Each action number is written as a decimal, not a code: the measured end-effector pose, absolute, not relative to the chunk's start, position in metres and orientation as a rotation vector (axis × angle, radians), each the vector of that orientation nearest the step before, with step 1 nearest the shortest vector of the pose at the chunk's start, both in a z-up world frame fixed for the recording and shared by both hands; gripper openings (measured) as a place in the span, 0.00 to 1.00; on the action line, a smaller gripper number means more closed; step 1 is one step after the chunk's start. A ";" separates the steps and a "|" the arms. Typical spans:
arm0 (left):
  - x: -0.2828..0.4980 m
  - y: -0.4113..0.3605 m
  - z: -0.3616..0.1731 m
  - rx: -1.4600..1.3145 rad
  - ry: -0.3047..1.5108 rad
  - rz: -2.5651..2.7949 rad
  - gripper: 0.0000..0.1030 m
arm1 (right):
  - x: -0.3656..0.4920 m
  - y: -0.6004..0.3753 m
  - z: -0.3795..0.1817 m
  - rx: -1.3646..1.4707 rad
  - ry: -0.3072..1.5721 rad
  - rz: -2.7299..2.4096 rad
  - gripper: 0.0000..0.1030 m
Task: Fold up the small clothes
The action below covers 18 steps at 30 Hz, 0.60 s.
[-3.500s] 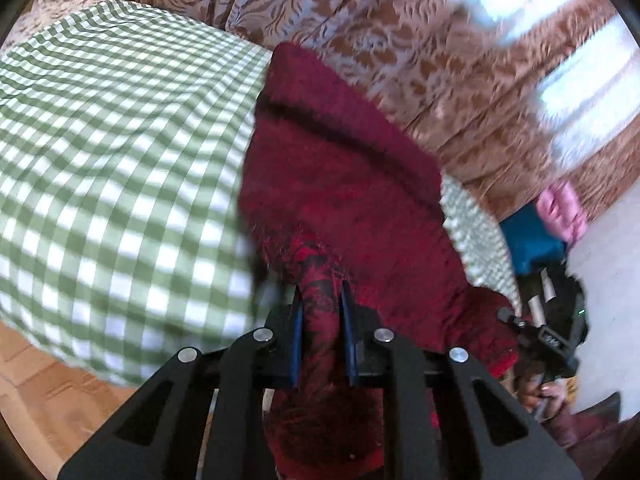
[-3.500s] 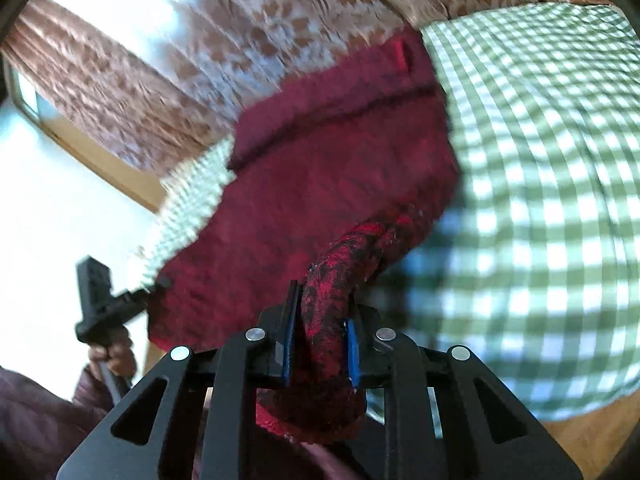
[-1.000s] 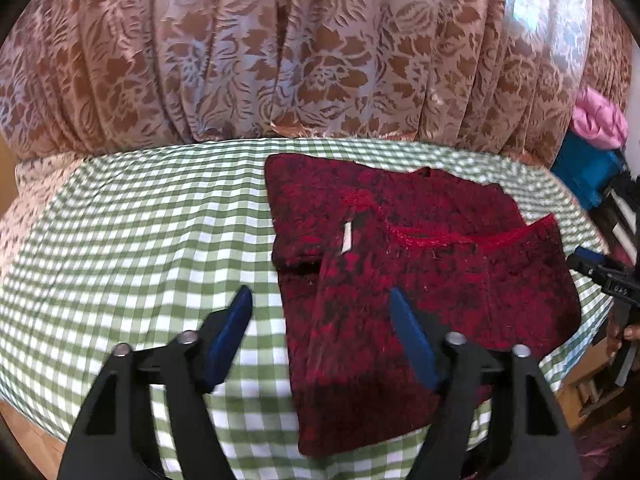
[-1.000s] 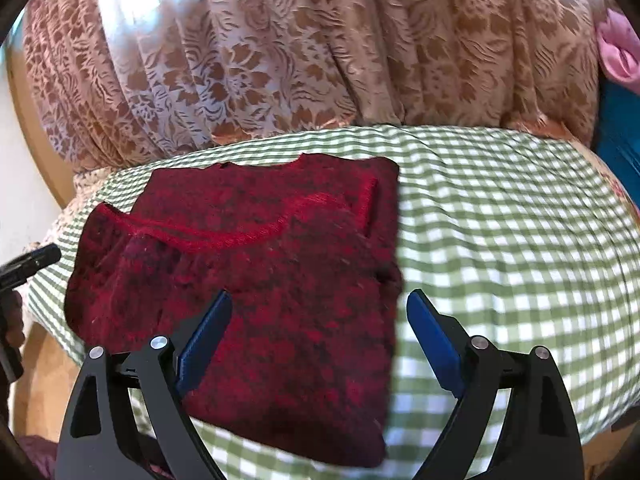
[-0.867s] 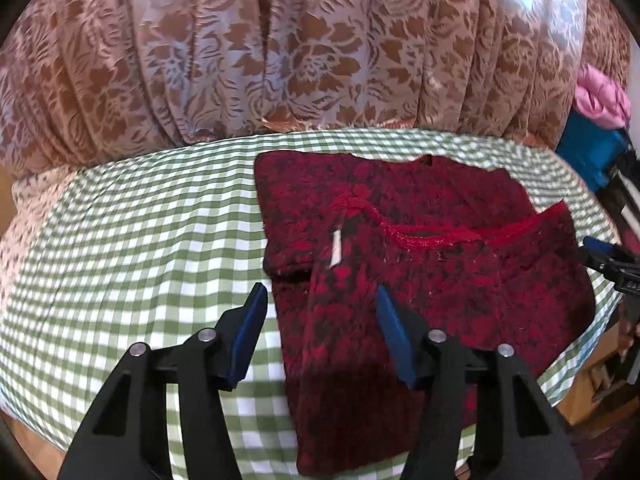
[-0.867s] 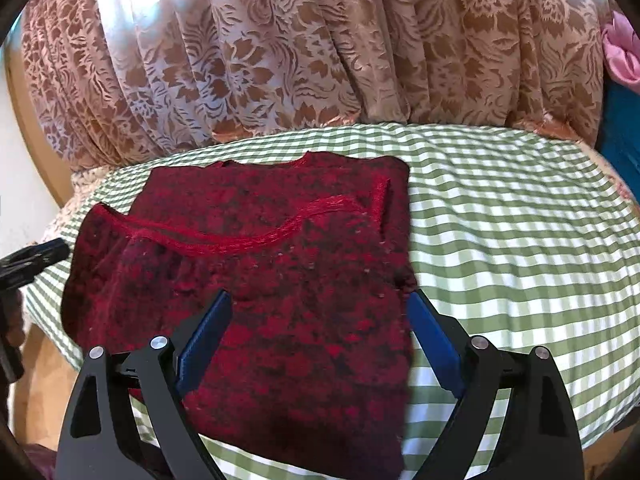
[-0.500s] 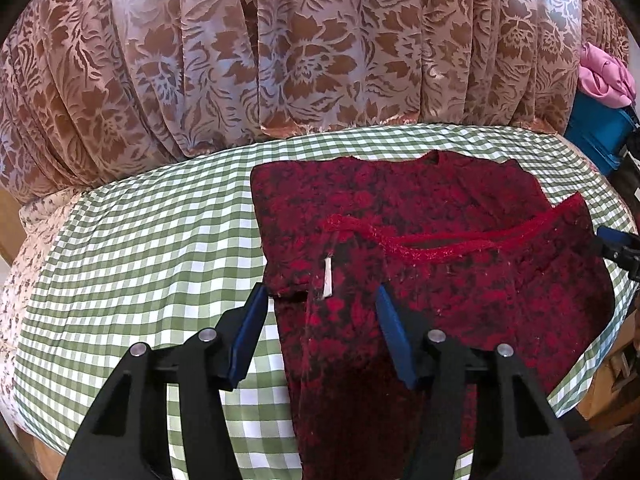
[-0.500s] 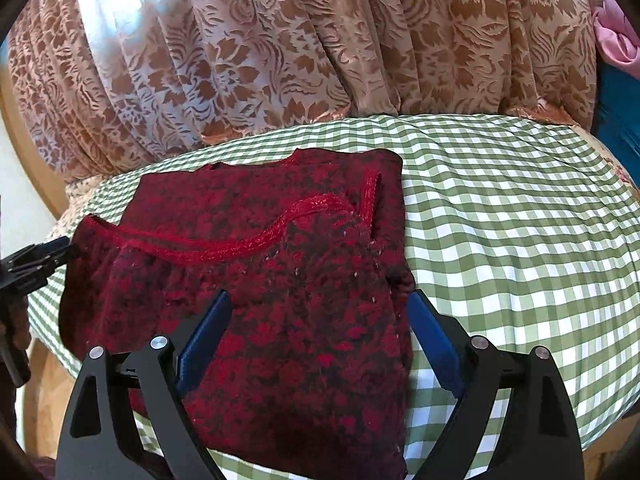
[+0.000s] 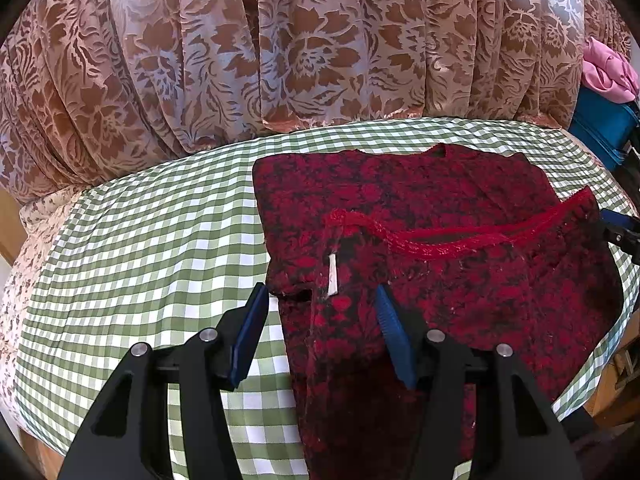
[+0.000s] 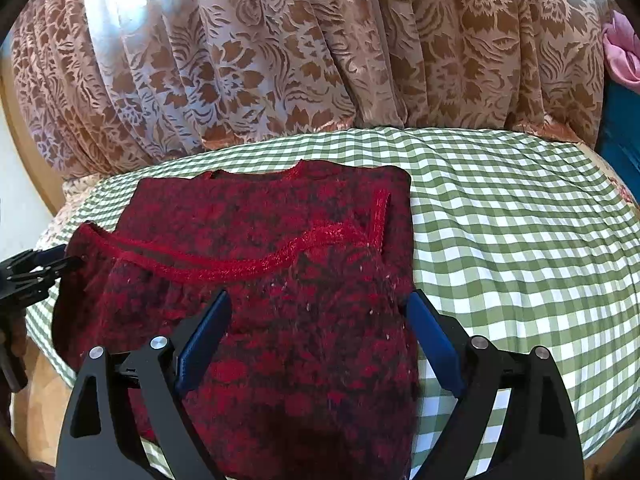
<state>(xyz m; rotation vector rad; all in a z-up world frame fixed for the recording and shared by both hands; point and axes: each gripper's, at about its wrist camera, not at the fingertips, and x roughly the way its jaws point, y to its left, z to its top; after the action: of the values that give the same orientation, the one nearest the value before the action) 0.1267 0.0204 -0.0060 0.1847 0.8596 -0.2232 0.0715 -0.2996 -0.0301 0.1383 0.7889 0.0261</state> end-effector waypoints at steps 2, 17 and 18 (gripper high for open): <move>0.127 0.021 -0.006 0.185 0.861 -0.225 0.53 | 0.073 -0.299 -0.029 0.128 0.782 0.026 0.86; 0.137 0.032 -0.015 0.142 0.878 -0.259 0.52 | 0.074 -0.288 -0.020 -0.008 0.742 0.049 0.83; 0.138 0.032 -0.016 0.131 0.882 -0.262 0.52 | 0.074 -0.289 -0.021 -0.003 0.743 0.048 0.82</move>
<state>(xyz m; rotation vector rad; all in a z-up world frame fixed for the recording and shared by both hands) 0.1384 0.0321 -0.0162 0.1308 0.8821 -0.2622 0.0745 -0.2892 -0.0212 -0.0029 0.7428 0.0478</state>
